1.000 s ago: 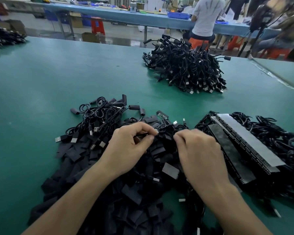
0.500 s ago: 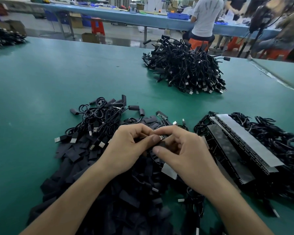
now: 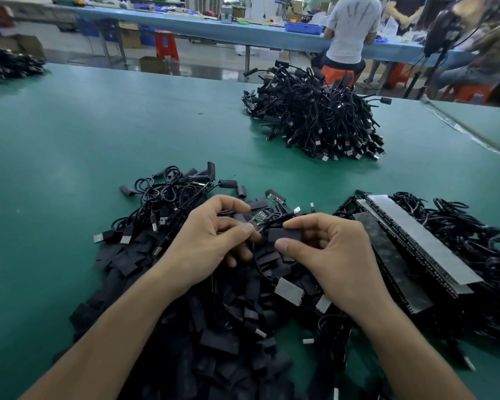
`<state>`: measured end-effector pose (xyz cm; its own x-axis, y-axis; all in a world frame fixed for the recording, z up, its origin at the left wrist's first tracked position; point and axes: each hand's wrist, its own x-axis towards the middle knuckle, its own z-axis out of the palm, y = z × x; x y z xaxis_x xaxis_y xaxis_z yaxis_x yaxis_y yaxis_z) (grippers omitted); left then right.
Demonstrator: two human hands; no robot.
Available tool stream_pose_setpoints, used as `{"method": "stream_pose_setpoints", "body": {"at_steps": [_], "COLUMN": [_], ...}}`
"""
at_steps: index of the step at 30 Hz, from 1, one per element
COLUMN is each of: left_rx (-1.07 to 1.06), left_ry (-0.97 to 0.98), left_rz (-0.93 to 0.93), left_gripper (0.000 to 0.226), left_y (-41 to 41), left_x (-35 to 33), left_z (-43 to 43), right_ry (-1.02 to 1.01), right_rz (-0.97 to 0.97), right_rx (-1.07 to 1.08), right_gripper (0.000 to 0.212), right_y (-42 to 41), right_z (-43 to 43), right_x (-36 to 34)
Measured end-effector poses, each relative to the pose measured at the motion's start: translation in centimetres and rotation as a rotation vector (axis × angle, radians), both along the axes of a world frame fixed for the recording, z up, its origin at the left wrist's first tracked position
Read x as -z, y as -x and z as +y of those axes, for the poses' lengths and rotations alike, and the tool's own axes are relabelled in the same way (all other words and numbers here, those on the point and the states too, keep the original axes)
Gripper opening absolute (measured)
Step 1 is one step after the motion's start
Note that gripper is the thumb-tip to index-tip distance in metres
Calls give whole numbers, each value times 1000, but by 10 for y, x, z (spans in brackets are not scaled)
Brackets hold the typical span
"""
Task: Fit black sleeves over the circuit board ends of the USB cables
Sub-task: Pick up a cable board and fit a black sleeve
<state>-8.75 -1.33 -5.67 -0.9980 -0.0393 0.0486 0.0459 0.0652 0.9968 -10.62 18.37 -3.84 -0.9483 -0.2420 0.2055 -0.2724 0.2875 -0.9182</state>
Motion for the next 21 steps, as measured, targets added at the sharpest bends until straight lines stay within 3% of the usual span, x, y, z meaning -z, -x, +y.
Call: {"method": "stream_pose_setpoints", "body": {"at_steps": [9,21], "left_rx": [54,116], "left_ry": [-16,-16], "left_rz": [-8,7], "left_gripper": [17,17], "left_y": [-1,-4], "left_x": [1,-2], "left_z": [-3,-2], "right_ry": [142,128], "right_rz": [-4,-23], "right_rx": [-34,-72], "right_gripper": [20,13], "right_y": [7,10], "right_z": [4,7], "right_x": [1,3]}}
